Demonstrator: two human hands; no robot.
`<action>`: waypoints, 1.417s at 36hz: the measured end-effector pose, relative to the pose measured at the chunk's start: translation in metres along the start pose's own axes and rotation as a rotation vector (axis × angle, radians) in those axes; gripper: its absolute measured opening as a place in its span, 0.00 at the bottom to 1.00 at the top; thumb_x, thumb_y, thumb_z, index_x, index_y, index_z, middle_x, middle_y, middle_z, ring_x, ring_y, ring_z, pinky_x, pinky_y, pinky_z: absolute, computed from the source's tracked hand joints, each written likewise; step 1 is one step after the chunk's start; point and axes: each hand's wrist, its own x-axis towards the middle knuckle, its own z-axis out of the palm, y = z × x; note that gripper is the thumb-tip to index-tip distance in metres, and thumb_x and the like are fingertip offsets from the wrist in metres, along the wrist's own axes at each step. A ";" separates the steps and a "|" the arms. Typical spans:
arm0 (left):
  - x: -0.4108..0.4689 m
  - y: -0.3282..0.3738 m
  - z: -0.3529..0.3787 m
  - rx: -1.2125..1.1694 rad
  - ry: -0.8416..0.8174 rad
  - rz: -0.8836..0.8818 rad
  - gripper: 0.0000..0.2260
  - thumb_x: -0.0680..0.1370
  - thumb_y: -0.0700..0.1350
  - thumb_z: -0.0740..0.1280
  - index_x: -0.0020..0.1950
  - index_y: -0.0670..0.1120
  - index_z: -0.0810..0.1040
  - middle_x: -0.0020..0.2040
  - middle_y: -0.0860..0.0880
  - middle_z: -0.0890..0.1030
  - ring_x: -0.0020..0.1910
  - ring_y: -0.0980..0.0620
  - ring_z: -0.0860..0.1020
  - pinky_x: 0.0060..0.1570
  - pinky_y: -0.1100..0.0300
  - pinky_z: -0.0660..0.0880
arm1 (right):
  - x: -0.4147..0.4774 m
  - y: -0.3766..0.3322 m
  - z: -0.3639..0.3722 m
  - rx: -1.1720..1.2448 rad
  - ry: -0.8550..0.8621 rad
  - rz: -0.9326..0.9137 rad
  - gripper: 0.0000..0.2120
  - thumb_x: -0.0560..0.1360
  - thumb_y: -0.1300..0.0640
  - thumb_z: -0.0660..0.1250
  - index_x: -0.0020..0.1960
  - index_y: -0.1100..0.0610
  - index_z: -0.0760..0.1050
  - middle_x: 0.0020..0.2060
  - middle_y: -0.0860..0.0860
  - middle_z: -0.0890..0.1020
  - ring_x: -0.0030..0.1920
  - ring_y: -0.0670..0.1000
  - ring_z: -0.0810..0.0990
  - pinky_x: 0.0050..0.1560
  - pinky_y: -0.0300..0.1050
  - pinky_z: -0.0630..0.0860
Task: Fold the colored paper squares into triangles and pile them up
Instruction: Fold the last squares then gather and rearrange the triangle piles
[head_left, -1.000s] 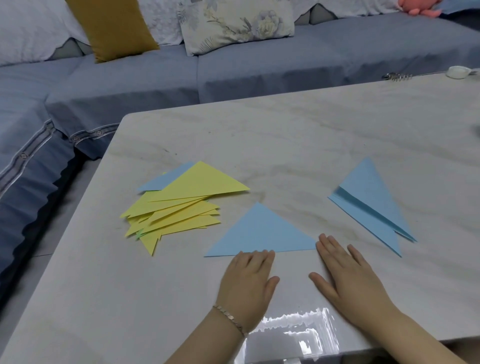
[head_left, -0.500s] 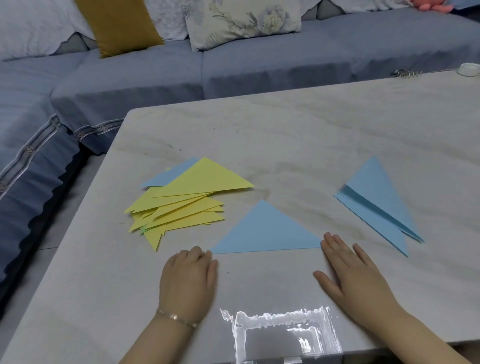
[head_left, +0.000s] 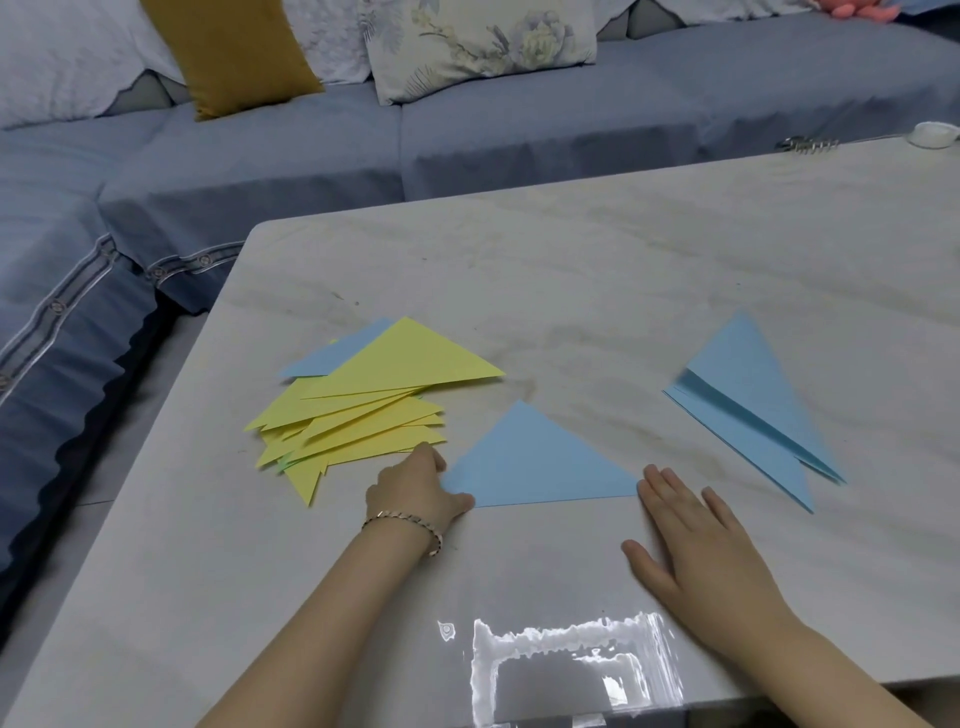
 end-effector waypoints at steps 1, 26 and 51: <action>-0.002 0.002 0.000 0.013 0.027 0.039 0.09 0.72 0.51 0.67 0.46 0.51 0.69 0.47 0.50 0.77 0.54 0.46 0.73 0.45 0.58 0.66 | 0.001 -0.001 0.000 -0.002 0.018 0.006 0.30 0.76 0.42 0.49 0.62 0.62 0.75 0.62 0.54 0.76 0.65 0.48 0.65 0.66 0.46 0.54; 0.001 0.039 -0.010 -0.348 0.405 0.439 0.15 0.75 0.41 0.67 0.61 0.40 0.73 0.56 0.43 0.73 0.55 0.46 0.71 0.57 0.62 0.61 | 0.053 0.044 -0.040 0.088 0.121 0.347 0.13 0.77 0.53 0.58 0.43 0.63 0.71 0.46 0.60 0.77 0.48 0.63 0.76 0.48 0.55 0.69; -0.003 0.071 0.027 0.223 0.212 0.564 0.34 0.70 0.41 0.70 0.73 0.45 0.60 0.66 0.40 0.69 0.62 0.42 0.71 0.58 0.56 0.71 | 0.035 -0.010 -0.023 0.041 -0.375 -0.259 0.54 0.56 0.27 0.16 0.76 0.50 0.40 0.70 0.43 0.34 0.73 0.45 0.34 0.67 0.38 0.30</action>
